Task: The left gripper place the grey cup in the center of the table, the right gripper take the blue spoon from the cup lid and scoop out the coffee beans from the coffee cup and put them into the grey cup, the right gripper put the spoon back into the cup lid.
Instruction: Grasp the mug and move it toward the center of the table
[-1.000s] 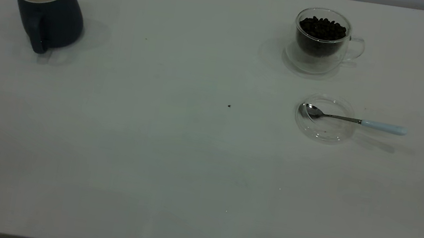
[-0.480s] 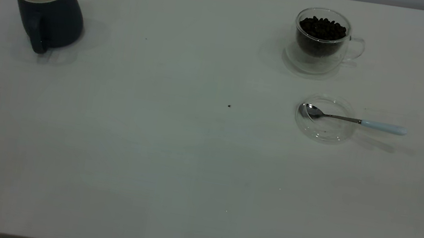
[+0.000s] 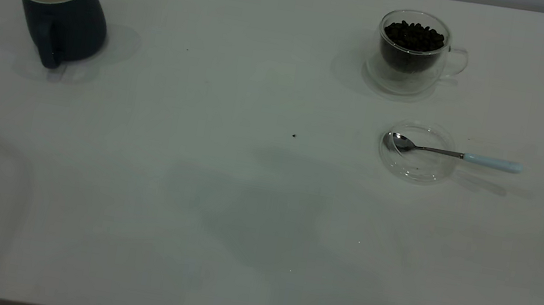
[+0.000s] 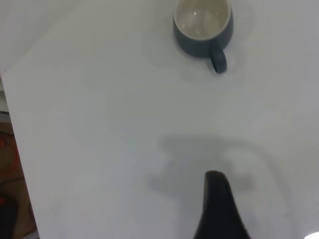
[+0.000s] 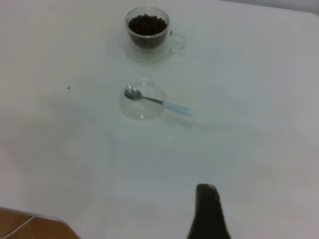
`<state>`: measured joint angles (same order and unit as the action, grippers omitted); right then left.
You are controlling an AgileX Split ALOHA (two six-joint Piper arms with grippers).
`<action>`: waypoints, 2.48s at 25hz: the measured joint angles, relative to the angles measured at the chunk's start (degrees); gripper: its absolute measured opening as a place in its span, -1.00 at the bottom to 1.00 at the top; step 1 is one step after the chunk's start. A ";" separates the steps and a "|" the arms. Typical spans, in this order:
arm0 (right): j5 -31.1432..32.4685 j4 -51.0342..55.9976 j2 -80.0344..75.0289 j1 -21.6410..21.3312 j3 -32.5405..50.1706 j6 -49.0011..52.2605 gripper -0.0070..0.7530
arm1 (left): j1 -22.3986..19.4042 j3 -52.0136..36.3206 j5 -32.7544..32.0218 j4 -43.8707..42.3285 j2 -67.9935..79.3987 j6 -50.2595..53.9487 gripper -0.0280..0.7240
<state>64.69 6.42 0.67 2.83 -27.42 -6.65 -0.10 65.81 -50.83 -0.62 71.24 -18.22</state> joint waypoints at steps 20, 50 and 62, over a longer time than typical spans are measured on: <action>0.00 0.00 0.00 0.00 0.00 0.00 0.57 | 0.00 19.94 -2.43 -10.84 35.73 -14.62 0.58; 0.00 0.00 0.00 0.00 0.00 0.00 0.57 | 6.33 30.12 22.71 -26.94 68.15 -35.62 0.58; 0.00 0.00 0.00 0.00 0.00 0.00 0.57 | 18.60 30.12 23.51 -23.48 68.21 -32.62 0.58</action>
<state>64.69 6.42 0.67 2.83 -27.42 -6.65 18.50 95.93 -27.32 -24.10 139.45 -50.84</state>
